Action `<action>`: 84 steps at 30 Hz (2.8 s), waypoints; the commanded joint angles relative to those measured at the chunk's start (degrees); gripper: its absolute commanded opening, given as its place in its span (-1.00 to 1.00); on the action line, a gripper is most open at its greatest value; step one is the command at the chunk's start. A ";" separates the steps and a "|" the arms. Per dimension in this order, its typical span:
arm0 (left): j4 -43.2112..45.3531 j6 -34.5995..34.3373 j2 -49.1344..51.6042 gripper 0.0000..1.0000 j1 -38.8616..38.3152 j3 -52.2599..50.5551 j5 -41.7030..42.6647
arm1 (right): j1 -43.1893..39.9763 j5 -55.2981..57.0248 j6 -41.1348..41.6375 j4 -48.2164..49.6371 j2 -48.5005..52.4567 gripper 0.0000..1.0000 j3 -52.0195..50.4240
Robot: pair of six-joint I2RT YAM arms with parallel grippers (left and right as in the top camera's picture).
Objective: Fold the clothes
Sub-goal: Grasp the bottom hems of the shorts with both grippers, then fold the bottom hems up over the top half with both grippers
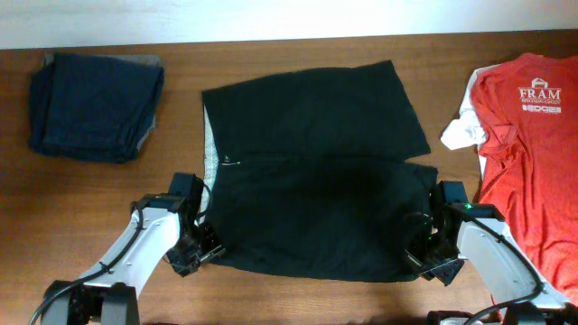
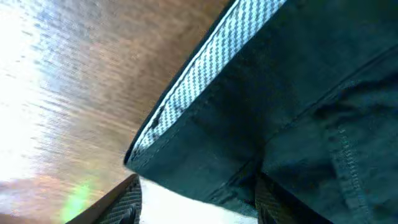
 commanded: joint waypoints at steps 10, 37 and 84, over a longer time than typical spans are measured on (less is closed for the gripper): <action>-2.34 -19.17 -1.11 0.04 3.34 0.09 -3.67 | -0.20 0.94 0.13 0.13 -0.13 -0.91 0.44; 9.05 -18.40 -1.11 0.04 3.34 -7.26 1.18 | -0.20 0.94 0.13 1.57 -0.13 -0.89 0.44; 16.81 6.12 11.32 -0.99 0.50 30.27 -20.02 | 10.14 8.87 -22.32 6.80 36.35 -0.92 64.35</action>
